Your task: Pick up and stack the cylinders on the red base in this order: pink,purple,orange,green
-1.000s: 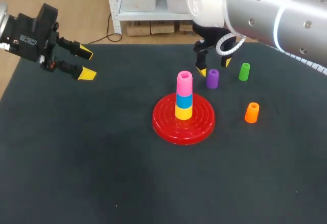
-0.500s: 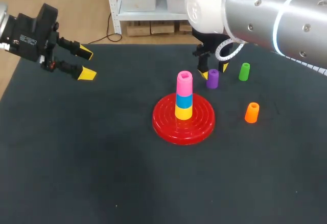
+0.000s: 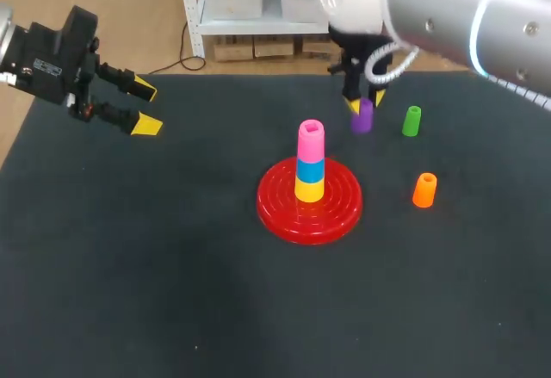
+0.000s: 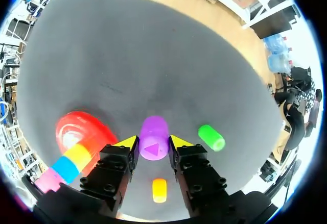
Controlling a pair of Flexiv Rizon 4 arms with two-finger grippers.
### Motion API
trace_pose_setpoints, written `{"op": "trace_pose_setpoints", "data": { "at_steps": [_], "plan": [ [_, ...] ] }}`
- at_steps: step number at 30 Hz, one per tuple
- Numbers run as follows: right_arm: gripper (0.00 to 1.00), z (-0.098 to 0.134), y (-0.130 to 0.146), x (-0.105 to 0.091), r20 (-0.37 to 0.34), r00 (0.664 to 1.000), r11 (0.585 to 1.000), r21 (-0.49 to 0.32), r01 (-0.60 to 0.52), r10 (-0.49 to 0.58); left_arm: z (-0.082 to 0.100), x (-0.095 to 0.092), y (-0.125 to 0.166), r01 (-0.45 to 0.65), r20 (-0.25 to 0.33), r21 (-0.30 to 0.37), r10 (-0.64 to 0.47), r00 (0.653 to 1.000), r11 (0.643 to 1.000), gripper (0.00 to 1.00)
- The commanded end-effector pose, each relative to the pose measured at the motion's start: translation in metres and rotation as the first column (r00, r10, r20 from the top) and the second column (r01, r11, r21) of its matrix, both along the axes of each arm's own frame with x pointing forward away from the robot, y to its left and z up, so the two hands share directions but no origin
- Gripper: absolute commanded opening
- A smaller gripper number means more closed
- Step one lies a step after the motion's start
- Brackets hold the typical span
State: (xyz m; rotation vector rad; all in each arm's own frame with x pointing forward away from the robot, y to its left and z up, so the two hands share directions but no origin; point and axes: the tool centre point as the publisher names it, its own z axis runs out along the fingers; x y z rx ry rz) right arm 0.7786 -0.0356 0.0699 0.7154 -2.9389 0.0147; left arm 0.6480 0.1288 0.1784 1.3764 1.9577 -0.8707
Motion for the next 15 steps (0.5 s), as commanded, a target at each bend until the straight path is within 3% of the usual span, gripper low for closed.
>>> {"op": "trace_pose_setpoints", "data": {
  "at_steps": [1,5,15],
  "plan": [
    [0.0,0.07,0.006,-0.009,-0.021,0.999,1.0,0.011,-0.025,0.025,-0.001,-0.001,0.001,-0.001,0.003,-0.003,0.001,1.0,1.0,1.0],
    [0.0,0.113,0.022,-0.017,-0.007,0.994,0.994,0.011,-0.113,0.113,-0.001,-0.001,0.001,-0.001,0.003,-0.003,0.001,1.0,1.0,1.0],
    [0.0,0.157,0.066,-0.065,0.036,0.928,0.928,0.026,-0.372,0.371,-0.001,-0.001,0.001,-0.001,0.003,-0.003,0.001,1.0,1.0,1.0]
  ]
}}
